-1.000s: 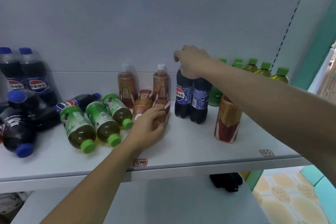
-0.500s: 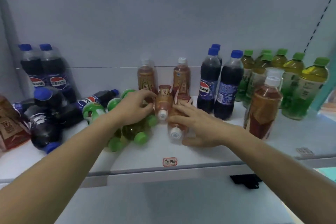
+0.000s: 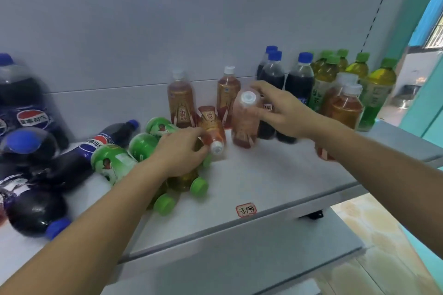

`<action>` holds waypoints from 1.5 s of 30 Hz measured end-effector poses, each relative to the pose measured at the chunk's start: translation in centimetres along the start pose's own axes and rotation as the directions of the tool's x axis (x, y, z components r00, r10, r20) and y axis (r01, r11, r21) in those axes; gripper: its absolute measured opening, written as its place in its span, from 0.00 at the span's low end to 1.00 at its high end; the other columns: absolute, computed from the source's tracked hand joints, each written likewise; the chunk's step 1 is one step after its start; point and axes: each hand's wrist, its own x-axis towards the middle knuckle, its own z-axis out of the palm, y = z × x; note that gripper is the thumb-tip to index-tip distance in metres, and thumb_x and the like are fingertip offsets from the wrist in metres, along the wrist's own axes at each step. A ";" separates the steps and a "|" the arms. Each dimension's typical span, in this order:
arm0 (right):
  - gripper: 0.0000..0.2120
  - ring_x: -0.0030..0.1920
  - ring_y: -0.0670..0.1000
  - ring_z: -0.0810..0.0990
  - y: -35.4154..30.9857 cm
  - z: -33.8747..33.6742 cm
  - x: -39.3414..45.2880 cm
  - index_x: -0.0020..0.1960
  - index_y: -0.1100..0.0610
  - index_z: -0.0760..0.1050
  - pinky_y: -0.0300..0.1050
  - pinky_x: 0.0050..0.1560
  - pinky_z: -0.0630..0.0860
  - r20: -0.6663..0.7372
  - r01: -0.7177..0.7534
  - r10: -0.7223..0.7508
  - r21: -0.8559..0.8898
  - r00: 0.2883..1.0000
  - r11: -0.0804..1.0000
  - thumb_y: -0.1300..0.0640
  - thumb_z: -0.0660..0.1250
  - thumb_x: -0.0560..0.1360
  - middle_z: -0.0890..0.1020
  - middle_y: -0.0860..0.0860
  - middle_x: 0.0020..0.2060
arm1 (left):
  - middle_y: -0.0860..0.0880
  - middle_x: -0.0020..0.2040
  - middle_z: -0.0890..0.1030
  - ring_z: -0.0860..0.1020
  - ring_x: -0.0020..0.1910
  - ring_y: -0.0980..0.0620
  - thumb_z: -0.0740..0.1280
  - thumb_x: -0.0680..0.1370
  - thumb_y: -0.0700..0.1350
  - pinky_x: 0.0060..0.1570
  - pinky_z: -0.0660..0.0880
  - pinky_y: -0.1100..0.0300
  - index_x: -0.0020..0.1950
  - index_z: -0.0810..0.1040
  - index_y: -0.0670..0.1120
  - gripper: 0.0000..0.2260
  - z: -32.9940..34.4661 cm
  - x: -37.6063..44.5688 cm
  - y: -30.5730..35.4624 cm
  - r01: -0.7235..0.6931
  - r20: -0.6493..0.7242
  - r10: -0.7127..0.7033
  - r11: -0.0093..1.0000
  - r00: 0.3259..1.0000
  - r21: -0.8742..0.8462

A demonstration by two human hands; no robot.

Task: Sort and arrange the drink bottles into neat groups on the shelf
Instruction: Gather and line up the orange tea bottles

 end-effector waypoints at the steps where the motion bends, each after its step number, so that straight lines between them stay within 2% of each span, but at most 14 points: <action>1: 0.20 0.58 0.34 0.76 0.0 -0.2 0.9 0.72 0.51 0.67 0.30 0.58 0.73 -0.009 -0.038 0.038 0.007 0.999 0.999 0.50 0.65 0.82 0.77 0.40 0.61 | 0.53 0.59 0.81 0.79 0.57 0.48 0.60 0.78 0.59 0.61 0.75 0.44 0.65 0.76 0.55 0.19 -0.1 -0.1 0.1 0.000 0.004 0.000 1.000 1.000 -0.001; 6: 0.20 0.57 0.44 0.79 0.1 -0.3 3.8 0.75 0.52 0.64 0.39 0.54 0.80 0.013 -0.164 0.164 0.038 0.986 0.986 0.52 0.62 0.84 0.78 0.46 0.60 | 0.53 0.57 0.81 0.78 0.54 0.49 0.57 0.75 0.60 0.59 0.75 0.46 0.64 0.76 0.54 0.21 -0.3 -0.3 0.0 0.008 0.019 -0.008 1.000 1.000 -0.013; 11: 0.20 0.46 0.45 0.79 0.0 0.4 4.5 0.75 0.52 0.64 0.37 0.45 0.76 -0.157 -0.218 0.204 -0.076 0.966 0.973 0.55 0.60 0.85 0.77 0.46 0.45 | 0.50 0.56 0.81 0.79 0.52 0.49 0.59 0.79 0.60 0.55 0.78 0.46 0.62 0.77 0.51 0.19 -0.3 -0.3 -0.1 0.027 0.030 -0.026 0.999 0.999 -0.021; 14: 0.20 0.47 0.45 0.77 0.2 1.0 4.8 0.74 0.53 0.67 0.44 0.54 0.76 -0.256 -0.241 0.196 -0.157 0.947 0.958 0.55 0.62 0.84 0.77 0.50 0.51 | 0.51 0.57 0.81 0.79 0.53 0.50 0.62 0.81 0.57 0.56 0.78 0.49 0.63 0.78 0.50 0.15 -0.3 -0.1 -0.3 0.011 0.031 -0.009 0.998 0.999 -0.059; 16: 0.20 0.57 0.51 0.77 0.3 1.4 4.8 0.74 0.52 0.68 0.47 0.60 0.74 -0.296 -0.258 0.192 -0.204 0.936 0.944 0.53 0.63 0.83 0.76 0.53 0.60 | 0.52 0.58 0.80 0.78 0.55 0.52 0.64 0.81 0.55 0.58 0.78 0.52 0.64 0.79 0.51 0.14 -0.9 0.0 -0.5 0.003 0.055 0.003 0.994 0.998 -0.111; 19: 0.22 0.65 0.54 0.74 0.1 2.1 4.6 0.75 0.51 0.68 0.47 0.63 0.71 -0.357 -0.286 0.187 -0.249 0.915 0.925 0.51 0.64 0.82 0.74 0.56 0.67 | 0.55 0.60 0.79 0.78 0.57 0.54 0.65 0.81 0.53 0.58 0.76 0.57 0.65 0.78 0.54 0.13 -2.1 -0.3 -1.4 -0.025 0.049 0.034 0.984 0.998 -0.174; 23: 0.24 0.67 0.56 0.71 -0.4 3.4 3.8 0.75 0.51 0.68 0.51 0.64 0.73 -0.452 -0.342 0.169 -0.334 0.876 0.878 0.49 0.64 0.81 0.73 0.57 0.68 | 0.52 0.66 0.78 0.75 0.61 0.54 0.64 0.82 0.53 0.56 0.68 0.61 0.70 0.75 0.52 0.17 -2.2 -1.1 -3.0 -0.040 -0.012 0.039 0.996 0.999 -0.084; 25: 0.24 0.67 0.57 0.71 -1.2 4.4 3.3 0.73 0.51 0.69 0.52 0.64 0.75 -0.517 -0.335 0.119 -0.350 0.848 0.875 0.51 0.66 0.79 0.71 0.57 0.69 | 0.51 0.70 0.77 0.74 0.66 0.52 0.64 0.82 0.53 0.59 0.68 0.60 0.73 0.74 0.51 0.19 -1.6 -1.5 -3.6 -0.045 -0.031 0.043 0.996 0.999 -0.080; 28: 0.19 0.59 0.54 0.73 -2.8 6.8 2.4 0.65 0.55 0.72 0.45 0.56 0.74 -0.578 -0.170 -0.120 -0.423 0.807 0.890 0.56 0.66 0.75 0.74 0.58 0.63 | 0.51 0.71 0.76 0.74 0.67 0.51 0.65 0.82 0.52 0.61 0.69 0.58 0.73 0.74 0.52 0.19 -1.1 -1.5 -4.0 -0.053 -0.070 0.045 0.993 0.997 -0.107; 30: 0.15 0.49 0.51 0.75 -3.9 8.9 2.1 0.63 0.55 0.71 0.48 0.49 0.79 -0.491 -0.089 -0.090 -0.328 0.867 0.940 0.56 0.65 0.77 0.76 0.55 0.56 | 0.51 0.70 0.77 0.75 0.67 0.50 0.65 0.82 0.51 0.61 0.69 0.58 0.73 0.74 0.52 0.19 -0.9 -1.4 -4.0 -0.056 -0.085 0.046 0.992 0.995 -0.116; 33: 0.22 0.49 0.58 0.80 -4.7 11.1 2.7 0.70 0.50 0.63 0.55 0.48 0.79 -0.296 -0.250 0.183 -0.207 0.938 0.946 0.46 0.64 0.79 0.75 0.54 0.57 | 0.51 0.70 0.77 0.75 0.67 0.51 0.65 0.81 0.51 0.61 0.69 0.58 0.73 0.75 0.52 0.19 -0.7 -1.3 -4.2 -0.057 -0.094 0.046 0.992 0.995 -0.117; 37: 0.35 0.57 0.67 0.79 -4.3 12.0 3.6 0.77 0.46 0.52 0.56 0.53 0.75 -0.107 -0.396 0.381 -0.244 0.918 0.885 0.42 0.65 0.76 0.74 0.59 0.62 | 0.52 0.69 0.77 0.75 0.66 0.52 0.66 0.81 0.51 0.60 0.68 0.60 0.72 0.75 0.52 0.19 -0.6 -1.5 -4.2 -0.053 -0.104 0.039 0.990 0.994 -0.129; 41: 0.38 0.56 0.64 0.80 -3.9 11.6 3.7 0.74 0.43 0.55 0.58 0.60 0.77 0.036 -0.466 0.469 -0.069 0.883 0.882 0.37 0.66 0.70 0.77 0.58 0.59 | 0.53 0.69 0.77 0.75 0.65 0.53 0.66 0.81 0.51 0.61 0.69 0.60 0.72 0.75 0.53 0.19 -0.8 -1.6 -4.0 -0.040 -0.103 0.025 0.989 0.994 -0.142; 45: 0.36 0.53 0.58 0.80 -3.8 10.7 3.4 0.70 0.44 0.60 0.57 0.57 0.80 0.076 -0.468 0.466 0.006 0.881 0.884 0.38 0.68 0.66 0.76 0.54 0.59 | 0.53 0.69 0.77 0.74 0.66 0.53 0.66 0.81 0.50 0.63 0.70 0.58 0.71 0.75 0.53 0.18 -0.9 -1.6 -3.9 -0.038 -0.111 0.023 0.990 0.994 -0.136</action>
